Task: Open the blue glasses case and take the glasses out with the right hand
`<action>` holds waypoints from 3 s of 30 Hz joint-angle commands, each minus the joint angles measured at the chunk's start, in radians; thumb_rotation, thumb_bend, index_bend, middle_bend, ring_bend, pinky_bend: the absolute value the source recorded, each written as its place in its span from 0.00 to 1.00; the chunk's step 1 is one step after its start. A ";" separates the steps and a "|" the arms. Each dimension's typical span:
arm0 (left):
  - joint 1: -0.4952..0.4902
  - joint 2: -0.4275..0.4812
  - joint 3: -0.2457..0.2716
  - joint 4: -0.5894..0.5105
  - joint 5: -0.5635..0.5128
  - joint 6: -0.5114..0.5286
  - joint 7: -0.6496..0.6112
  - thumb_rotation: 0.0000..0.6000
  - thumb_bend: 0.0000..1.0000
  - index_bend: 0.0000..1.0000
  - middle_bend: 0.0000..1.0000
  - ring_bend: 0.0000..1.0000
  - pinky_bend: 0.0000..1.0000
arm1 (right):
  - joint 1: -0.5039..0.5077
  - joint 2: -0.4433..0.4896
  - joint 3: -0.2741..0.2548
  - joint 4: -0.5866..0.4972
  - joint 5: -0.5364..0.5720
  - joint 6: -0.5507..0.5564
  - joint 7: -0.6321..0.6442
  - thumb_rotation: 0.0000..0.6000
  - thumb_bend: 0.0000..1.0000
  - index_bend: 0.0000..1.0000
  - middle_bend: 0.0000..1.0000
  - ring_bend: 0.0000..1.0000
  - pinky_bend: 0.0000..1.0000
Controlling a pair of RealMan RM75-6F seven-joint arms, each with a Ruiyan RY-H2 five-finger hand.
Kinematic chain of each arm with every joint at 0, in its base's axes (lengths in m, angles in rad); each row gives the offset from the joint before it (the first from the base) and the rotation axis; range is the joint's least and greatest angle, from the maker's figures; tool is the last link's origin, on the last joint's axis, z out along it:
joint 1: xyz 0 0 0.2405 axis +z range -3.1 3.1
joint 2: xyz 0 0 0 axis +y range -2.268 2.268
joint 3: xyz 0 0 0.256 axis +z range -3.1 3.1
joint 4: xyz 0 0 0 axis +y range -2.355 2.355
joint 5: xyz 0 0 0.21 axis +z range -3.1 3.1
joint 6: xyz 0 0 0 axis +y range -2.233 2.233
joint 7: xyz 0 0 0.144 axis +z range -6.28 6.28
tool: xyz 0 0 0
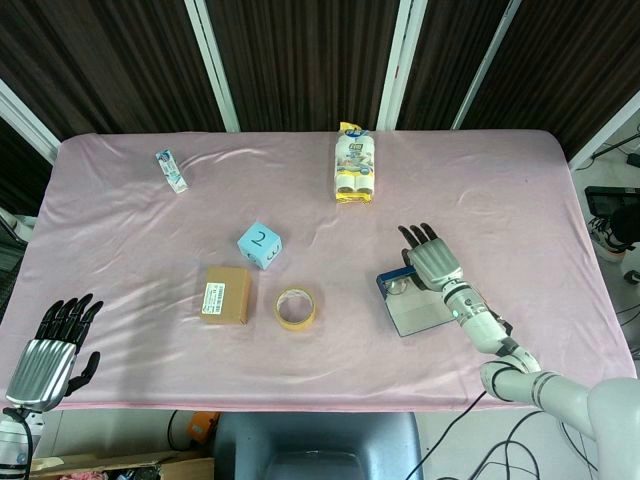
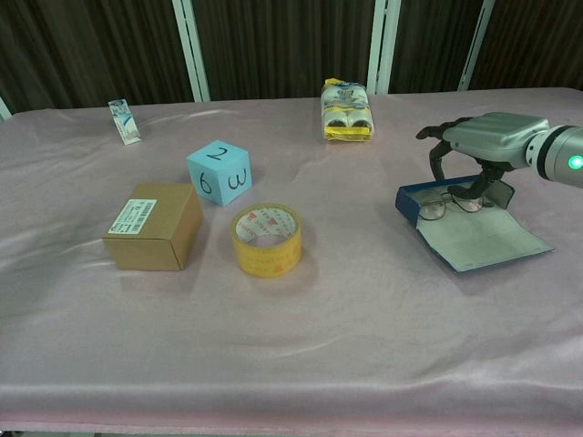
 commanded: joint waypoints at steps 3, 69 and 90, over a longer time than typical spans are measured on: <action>0.000 0.000 0.000 0.000 0.000 -0.001 0.000 1.00 0.42 0.00 0.00 0.00 0.05 | -0.010 0.002 0.009 -0.008 -0.011 0.051 -0.012 1.00 0.58 0.62 0.12 0.00 0.00; -0.010 -0.003 0.007 -0.003 0.000 -0.021 0.010 1.00 0.42 0.00 0.00 0.00 0.05 | -0.009 -0.391 0.123 0.714 -0.023 0.127 -0.320 1.00 0.55 0.35 0.12 0.00 0.00; -0.021 -0.020 0.008 -0.013 0.001 -0.037 0.045 1.00 0.42 0.00 0.00 0.00 0.05 | -0.225 0.238 -0.020 -0.298 -0.147 0.264 -0.065 1.00 0.31 0.41 0.10 0.00 0.00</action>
